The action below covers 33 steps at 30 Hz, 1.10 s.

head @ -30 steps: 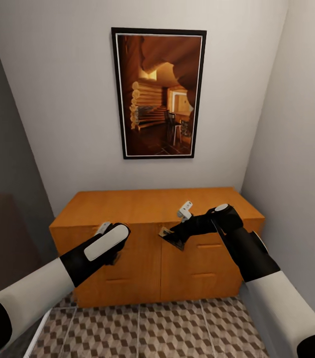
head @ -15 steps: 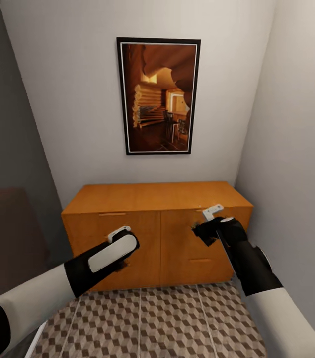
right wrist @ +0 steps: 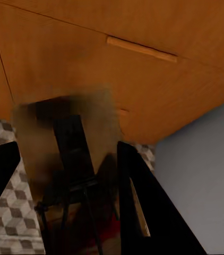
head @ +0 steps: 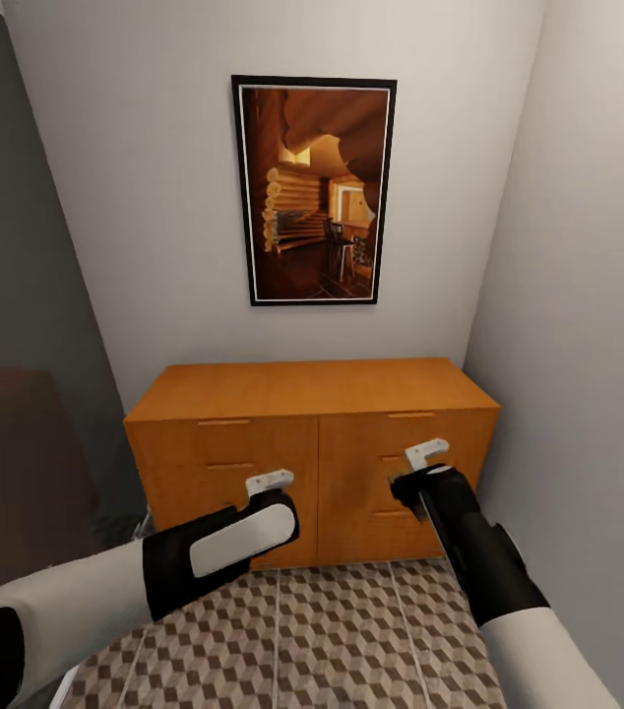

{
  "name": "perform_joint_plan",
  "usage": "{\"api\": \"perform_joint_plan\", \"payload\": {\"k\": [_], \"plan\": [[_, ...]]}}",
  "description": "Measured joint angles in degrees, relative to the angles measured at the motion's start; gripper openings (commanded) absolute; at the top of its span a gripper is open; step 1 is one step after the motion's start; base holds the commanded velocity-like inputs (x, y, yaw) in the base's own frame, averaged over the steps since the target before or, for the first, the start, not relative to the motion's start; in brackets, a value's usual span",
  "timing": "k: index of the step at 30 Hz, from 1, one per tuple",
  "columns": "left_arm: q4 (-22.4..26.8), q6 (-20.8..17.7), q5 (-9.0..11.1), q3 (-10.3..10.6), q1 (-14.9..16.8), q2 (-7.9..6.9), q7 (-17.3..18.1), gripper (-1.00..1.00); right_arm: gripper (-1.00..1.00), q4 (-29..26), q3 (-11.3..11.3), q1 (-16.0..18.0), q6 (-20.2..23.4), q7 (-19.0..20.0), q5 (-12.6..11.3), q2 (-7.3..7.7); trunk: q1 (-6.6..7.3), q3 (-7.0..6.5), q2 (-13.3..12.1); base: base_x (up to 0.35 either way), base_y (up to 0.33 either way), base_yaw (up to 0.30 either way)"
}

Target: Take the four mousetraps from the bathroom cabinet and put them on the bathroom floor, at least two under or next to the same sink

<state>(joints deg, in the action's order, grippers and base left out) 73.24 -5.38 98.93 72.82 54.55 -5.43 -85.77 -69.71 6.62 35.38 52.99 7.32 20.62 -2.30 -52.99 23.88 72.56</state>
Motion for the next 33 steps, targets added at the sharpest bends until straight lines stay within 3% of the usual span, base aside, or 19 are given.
{"api": "perform_joint_plan", "payload": {"k": [3,5,13,21,27,33], "plan": [[0.04,-0.02,0.06,3.96,-0.46,0.05,4.35,-1.0,-1.0,0.27,-0.03,-1.81,-0.25,-0.01,0.02,0.16,0.0,0.0,0.0,0.0,0.0,0.0],[-0.22,-0.02,0.08,5.4,-0.53,0.02,6.83,-1.0,-1.0,0.56,-0.03,-2.4,-0.3,-0.01,-0.02,0.23,0.0,0.0,0.0,0.0,0.0,0.0],[-0.74,0.11,-0.11,6.61,-1.92,-0.65,8.55,-1.0,-1.0,3.9,-0.03,-3.36,-3.53,0.01,-0.03,0.24,0.0,0.0,0.0,0.0,0.0,0.0],[-1.0,0.35,-0.18,7.48,-3.49,-2.91,8.92,-1.0,-1.0,10.62,-0.05,-3.43,-9.3,0.26,-0.07,0.37,0.0,0.0,0.0,0.0,0.0,0.0],[-1.92,0.51,-0.38,10.06,-5.76,-3.14,9.22,-1.0,-1.0,18.07,-0.04,-3.43,-13.89,0.33,-0.04,0.65,0.0,0.0,0.0,0.0,0.0,0.0],[-4.68,0.6,-0.41,10.55,-7.52,-3.13,11.46,-1.0,-1.0,24.63,-0.04,-3.42,-19.91,0.29,-0.04,0.64,0.0,0.0,0.0,0.0,0.0,0.0]]}}
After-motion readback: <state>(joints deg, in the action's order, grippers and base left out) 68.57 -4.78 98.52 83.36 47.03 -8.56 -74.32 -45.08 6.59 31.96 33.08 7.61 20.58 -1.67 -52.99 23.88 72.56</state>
